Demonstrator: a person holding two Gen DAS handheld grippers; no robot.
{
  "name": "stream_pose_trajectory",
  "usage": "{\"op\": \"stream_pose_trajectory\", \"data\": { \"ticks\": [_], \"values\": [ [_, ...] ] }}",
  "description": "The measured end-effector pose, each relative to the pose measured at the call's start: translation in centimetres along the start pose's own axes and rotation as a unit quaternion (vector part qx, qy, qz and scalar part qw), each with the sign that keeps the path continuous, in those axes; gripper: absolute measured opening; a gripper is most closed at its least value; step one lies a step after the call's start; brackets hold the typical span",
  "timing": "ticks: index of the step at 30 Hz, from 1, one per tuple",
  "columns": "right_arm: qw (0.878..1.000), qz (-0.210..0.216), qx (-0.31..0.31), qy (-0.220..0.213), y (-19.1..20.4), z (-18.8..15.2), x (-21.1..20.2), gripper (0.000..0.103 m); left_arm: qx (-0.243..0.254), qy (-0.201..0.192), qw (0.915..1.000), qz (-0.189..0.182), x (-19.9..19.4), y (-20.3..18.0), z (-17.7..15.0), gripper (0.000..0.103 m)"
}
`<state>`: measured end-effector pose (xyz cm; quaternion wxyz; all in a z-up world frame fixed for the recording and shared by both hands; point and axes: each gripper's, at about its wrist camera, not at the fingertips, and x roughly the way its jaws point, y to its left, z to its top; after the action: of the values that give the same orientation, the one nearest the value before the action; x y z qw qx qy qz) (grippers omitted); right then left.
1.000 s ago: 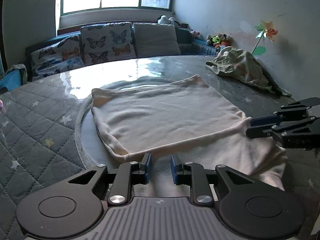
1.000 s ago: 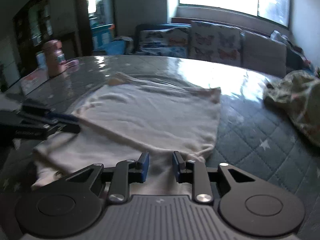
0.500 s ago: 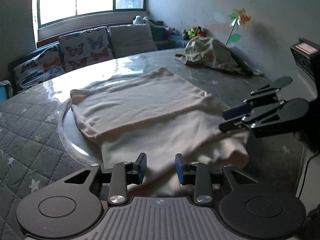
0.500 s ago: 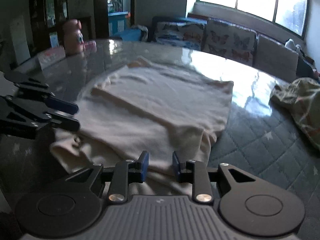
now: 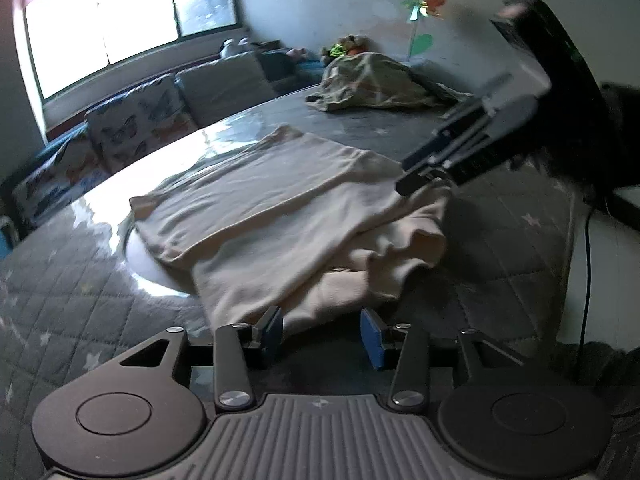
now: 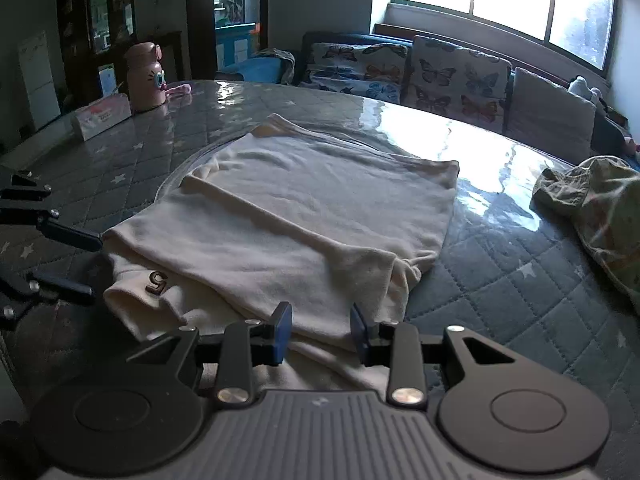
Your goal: Fold clothes
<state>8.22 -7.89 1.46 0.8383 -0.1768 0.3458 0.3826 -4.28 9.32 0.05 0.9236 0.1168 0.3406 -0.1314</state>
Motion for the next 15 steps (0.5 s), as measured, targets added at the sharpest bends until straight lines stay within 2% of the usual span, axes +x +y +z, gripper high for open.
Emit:
{"op": "stream_pose_trajectory", "data": {
  "ticks": [2, 5, 7, 8, 9, 10, 13, 15],
  "values": [
    [1.000, 0.001, -0.009, 0.002, 0.0, 0.0, -0.4, 0.040, 0.014, -0.002, 0.9999, 0.000, 0.6, -0.7, 0.0, 0.046],
    [1.000, -0.001, -0.031, 0.001, 0.2, 0.1, -1.2, 0.041, 0.035, -0.007, 0.9993, 0.009, 1.3, -1.4, 0.0, 0.046],
    [0.999, -0.002, -0.045, -0.001, 0.3, 0.0, -1.8, 0.042, 0.042, -0.013, 0.9990, 0.013, 1.6, -1.6, 0.1, 0.039],
    [0.999, -0.001, -0.050, -0.001, 0.3, 0.0, -1.9, 0.044, 0.041, -0.015, 0.9989, 0.015, 1.7, -1.6, 0.2, 0.031],
    [0.998, 0.002, -0.057, -0.001, 0.3, -0.1, -2.1, 0.047, 0.039, -0.018, 0.9990, 0.015, 1.8, -1.4, 0.3, 0.017],
    [0.998, 0.005, -0.064, 0.001, 0.5, -0.2, -2.2, 0.047, 0.033, -0.023, 0.9991, 0.013, 1.7, -1.2, 0.5, 0.012],
    [0.996, 0.018, -0.087, 0.006, 1.0, -0.7, -2.6, 0.048, 0.015, -0.036, 0.9991, 0.015, 1.6, -0.4, 1.3, 0.010],
    [0.994, 0.032, -0.101, 0.008, 1.4, -1.1, -2.7, 0.056, 0.002, -0.042, 0.9990, 0.018, 1.6, 0.4, 2.1, 0.009]
  ]
}}
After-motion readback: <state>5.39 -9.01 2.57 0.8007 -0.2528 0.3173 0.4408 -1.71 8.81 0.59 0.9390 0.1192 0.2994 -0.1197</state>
